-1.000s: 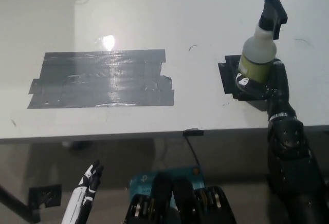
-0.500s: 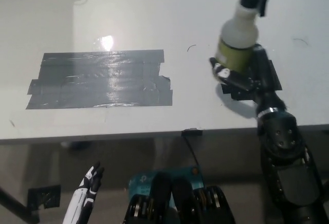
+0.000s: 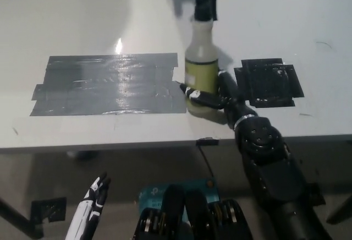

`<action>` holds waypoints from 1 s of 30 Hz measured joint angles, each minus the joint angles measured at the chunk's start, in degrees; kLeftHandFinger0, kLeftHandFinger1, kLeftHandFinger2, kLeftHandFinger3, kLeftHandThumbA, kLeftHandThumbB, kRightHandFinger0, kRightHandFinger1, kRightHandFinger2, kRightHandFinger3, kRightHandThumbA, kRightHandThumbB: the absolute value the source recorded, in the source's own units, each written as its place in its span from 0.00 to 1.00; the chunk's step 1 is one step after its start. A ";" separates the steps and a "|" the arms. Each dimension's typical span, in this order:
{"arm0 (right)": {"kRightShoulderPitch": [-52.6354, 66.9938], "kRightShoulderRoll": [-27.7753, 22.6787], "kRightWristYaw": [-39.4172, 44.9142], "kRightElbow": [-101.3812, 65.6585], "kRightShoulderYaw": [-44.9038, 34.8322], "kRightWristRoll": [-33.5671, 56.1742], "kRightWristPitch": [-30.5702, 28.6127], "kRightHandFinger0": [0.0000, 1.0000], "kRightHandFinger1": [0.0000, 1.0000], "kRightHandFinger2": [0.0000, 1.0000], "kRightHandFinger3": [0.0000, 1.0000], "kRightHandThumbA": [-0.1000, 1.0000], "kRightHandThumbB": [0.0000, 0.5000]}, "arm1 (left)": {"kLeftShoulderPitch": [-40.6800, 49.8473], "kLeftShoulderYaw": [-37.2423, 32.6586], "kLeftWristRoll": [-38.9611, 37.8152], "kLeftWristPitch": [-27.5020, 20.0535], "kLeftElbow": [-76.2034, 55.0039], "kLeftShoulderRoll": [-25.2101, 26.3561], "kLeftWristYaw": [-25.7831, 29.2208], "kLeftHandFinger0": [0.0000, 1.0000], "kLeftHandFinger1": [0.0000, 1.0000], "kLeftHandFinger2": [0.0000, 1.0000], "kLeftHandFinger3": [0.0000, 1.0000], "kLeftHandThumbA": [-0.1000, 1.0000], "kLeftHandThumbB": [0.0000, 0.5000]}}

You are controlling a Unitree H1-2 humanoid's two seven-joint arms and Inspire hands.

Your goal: A spray bottle is kept on the black marked spot on the table infront of the robot and the robot extends its right arm to pick it up and hands it to a person

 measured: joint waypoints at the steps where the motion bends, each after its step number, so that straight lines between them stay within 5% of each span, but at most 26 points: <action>1: -0.97 0.34 0.22 1.17 -0.58 0.53 0.29 0.00 0.48 0.84 0.84 0.00 0.22 | -0.13 -0.04 0.05 0.01 -0.02 0.13 -0.03 1.00 1.00 1.00 1.00 1.00 0.46; 14: -5.73 1.77 1.41 5.00 -3.74 2.78 1.25 0.01 0.49 0.84 0.79 0.00 0.25 | -1.43 -0.55 0.61 0.78 -1.19 1.11 -0.12 1.00 1.00 1.00 1.00 1.00 0.40; 16: -6.73 1.75 1.35 4.78 -4.03 2.97 1.16 0.03 0.51 0.84 0.78 0.05 0.33 | -1.74 -0.57 0.61 0.93 -1.19 1.12 -0.12 1.00 1.00 1.00 1.00 1.00 0.43; 17: -6.73 1.75 1.35 4.78 -4.03 2.97 1.15 0.11 0.53 0.82 0.90 0.24 0.46 | -1.76 -0.58 0.61 0.93 -1.19 1.12 -0.12 1.00 1.00 1.00 1.00 1.00 0.42; 18: -7.63 1.73 1.22 4.59 -4.37 3.09 0.89 0.44 0.86 1.00 1.00 0.41 0.75 | -1.98 -0.62 0.62 1.12 -1.21 1.13 -0.13 1.00 1.00 1.00 1.00 1.00 0.41; 19: -7.84 1.74 1.15 4.43 -4.51 3.19 0.74 0.49 0.83 1.00 1.00 0.42 0.71 | -2.05 -0.63 0.62 1.21 -1.22 1.13 -0.13 1.00 1.00 1.00 1.00 1.00 0.41; 20: -8.12 1.80 0.88 3.14 -5.09 3.49 0.48 0.72 1.00 1.00 1.00 0.51 0.81 | -2.17 -0.68 0.64 1.48 -1.27 1.14 -0.13 1.00 1.00 1.00 1.00 1.00 0.42; 21: -7.93 1.91 0.82 2.07 -5.13 3.57 0.49 1.00 1.00 1.00 1.00 0.60 0.86 | -2.17 -0.68 0.65 1.61 -1.29 1.17 -0.13 1.00 1.00 1.00 1.00 1.00 0.42; 23: -7.07 2.12 1.24 -0.23 -5.02 3.93 0.60 1.00 1.00 1.00 1.00 0.72 1.00 | -2.28 -0.80 0.71 1.85 -1.30 1.29 -0.15 1.00 1.00 1.00 1.00 1.00 0.44; 25: -5.45 1.66 2.87 -3.27 -3.82 4.11 0.54 1.00 1.00 1.00 1.00 0.75 1.00 | -2.52 -0.92 0.72 2.05 -1.31 1.34 -0.31 1.00 1.00 1.00 1.00 1.00 0.42; 26: -5.45 1.66 2.87 -3.27 -3.82 4.11 0.54 1.00 1.00 1.00 1.00 0.86 1.00 | -2.52 -0.92 0.72 2.05 -1.31 1.34 -0.31 1.00 1.00 1.00 1.00 1.00 0.41; 30: -1.60 -1.69 5.18 -12.00 -0.23 3.16 0.37 1.00 1.00 1.00 1.00 0.89 0.99 | -2.74 -1.09 0.74 2.33 -1.32 1.55 -0.71 1.00 1.00 1.00 1.00 1.00 0.41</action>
